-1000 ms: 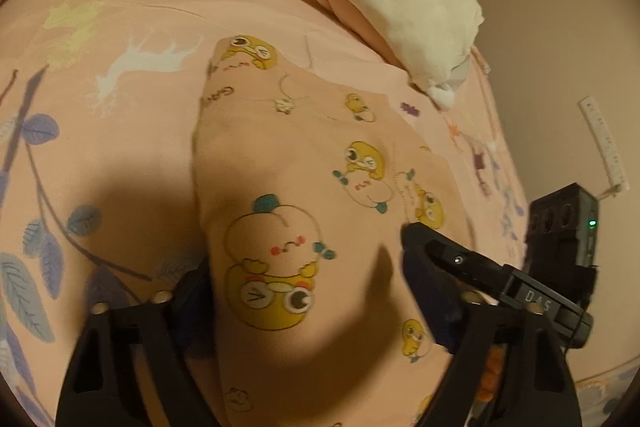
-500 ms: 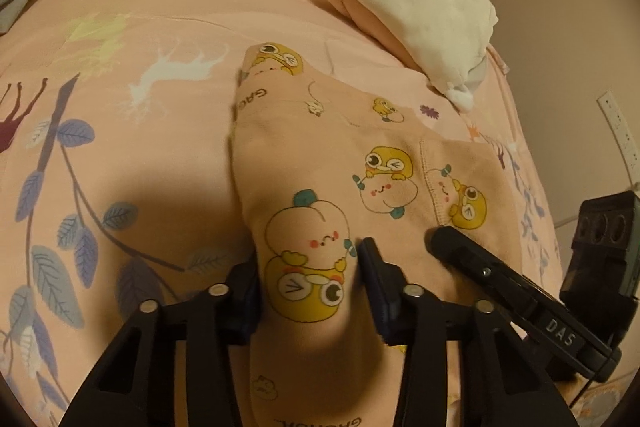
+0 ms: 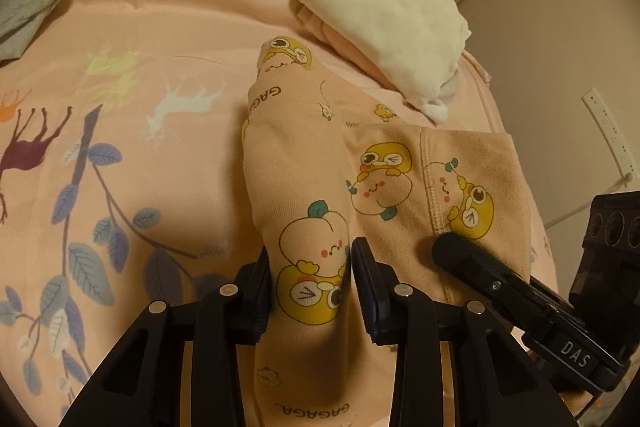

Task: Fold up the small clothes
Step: 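Grasp the shirt side edge with the right tool and lift it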

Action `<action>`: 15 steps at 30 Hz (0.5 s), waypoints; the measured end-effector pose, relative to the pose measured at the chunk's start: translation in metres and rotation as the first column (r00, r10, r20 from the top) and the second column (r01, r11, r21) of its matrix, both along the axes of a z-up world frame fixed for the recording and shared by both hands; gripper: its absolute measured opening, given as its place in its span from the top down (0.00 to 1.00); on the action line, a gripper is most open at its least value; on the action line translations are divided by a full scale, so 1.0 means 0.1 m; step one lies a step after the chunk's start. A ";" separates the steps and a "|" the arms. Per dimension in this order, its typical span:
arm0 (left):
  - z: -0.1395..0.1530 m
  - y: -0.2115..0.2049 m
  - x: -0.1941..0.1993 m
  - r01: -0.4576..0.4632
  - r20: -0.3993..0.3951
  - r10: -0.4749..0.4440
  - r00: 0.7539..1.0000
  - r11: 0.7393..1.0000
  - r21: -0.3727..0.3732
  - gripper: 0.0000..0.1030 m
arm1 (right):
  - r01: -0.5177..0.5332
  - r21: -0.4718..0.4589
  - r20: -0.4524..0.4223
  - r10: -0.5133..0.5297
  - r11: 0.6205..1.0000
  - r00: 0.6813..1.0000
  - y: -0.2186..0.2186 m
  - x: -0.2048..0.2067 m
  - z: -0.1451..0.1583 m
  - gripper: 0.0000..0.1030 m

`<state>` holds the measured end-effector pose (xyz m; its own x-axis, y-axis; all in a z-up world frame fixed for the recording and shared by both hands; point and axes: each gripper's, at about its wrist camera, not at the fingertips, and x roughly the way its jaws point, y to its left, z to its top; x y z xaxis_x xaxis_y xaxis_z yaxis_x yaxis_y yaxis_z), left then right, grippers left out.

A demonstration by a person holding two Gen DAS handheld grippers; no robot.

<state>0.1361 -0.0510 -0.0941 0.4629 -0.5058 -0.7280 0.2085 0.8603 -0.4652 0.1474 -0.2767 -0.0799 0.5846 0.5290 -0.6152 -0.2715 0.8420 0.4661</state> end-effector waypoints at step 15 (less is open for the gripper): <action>0.12 0.05 -0.21 -0.011 0.012 0.011 1.000 1.000 0.021 0.66 | -0.022 0.022 0.012 0.022 1.000 1.000 0.11 -0.30 0.13 0.79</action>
